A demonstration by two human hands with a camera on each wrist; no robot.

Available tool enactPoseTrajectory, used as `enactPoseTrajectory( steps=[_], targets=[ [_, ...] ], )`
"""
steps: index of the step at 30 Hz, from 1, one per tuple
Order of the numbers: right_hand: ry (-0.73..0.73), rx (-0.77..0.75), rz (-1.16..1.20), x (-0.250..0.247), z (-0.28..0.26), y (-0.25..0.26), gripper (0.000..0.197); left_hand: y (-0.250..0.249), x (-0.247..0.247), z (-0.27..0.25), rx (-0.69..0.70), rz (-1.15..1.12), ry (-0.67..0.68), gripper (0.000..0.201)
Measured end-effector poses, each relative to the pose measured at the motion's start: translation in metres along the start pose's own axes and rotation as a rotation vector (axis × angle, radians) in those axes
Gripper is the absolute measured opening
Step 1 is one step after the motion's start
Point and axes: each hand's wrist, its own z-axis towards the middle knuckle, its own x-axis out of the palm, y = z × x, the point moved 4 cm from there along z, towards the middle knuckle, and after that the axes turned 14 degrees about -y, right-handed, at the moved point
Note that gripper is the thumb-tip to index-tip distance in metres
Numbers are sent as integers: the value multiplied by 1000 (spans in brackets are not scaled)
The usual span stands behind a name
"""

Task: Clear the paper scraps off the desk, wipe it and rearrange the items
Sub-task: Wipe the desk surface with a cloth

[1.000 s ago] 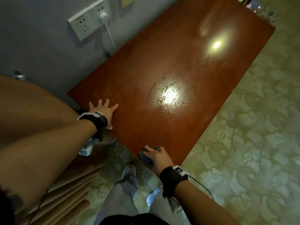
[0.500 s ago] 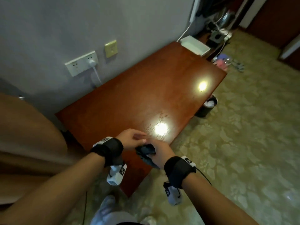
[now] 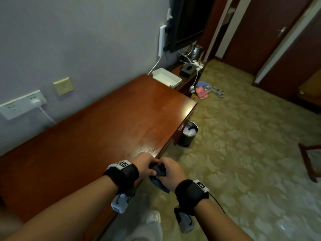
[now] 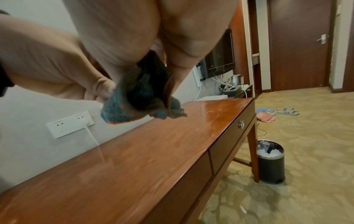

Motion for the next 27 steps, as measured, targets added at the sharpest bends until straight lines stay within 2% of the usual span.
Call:
enactPoseTrajectory(
  steps=[4,12,14,17,21,27],
  targets=[
    [-60,22,29,-47,55,-62,31,-38,-4,91,-4,9,-75,31],
    [-190,162,-19,-173,146,-199,32,-162,-10,266,153,64,-187,37],
    [-203,160,-36,-193,171,-228,33,-182,-12,304,148,68,-196,37],
    [-166,127,-61,-212,214,-269,33,-198,-7,362,93,45,-195,34],
    [-83,22,-56,-228,285,-313,33,-202,-9,430,-15,27,-258,37],
    [106,-217,-65,-233,393,-332,29,-184,-35,486,-292,-57,-379,31]
  ],
)
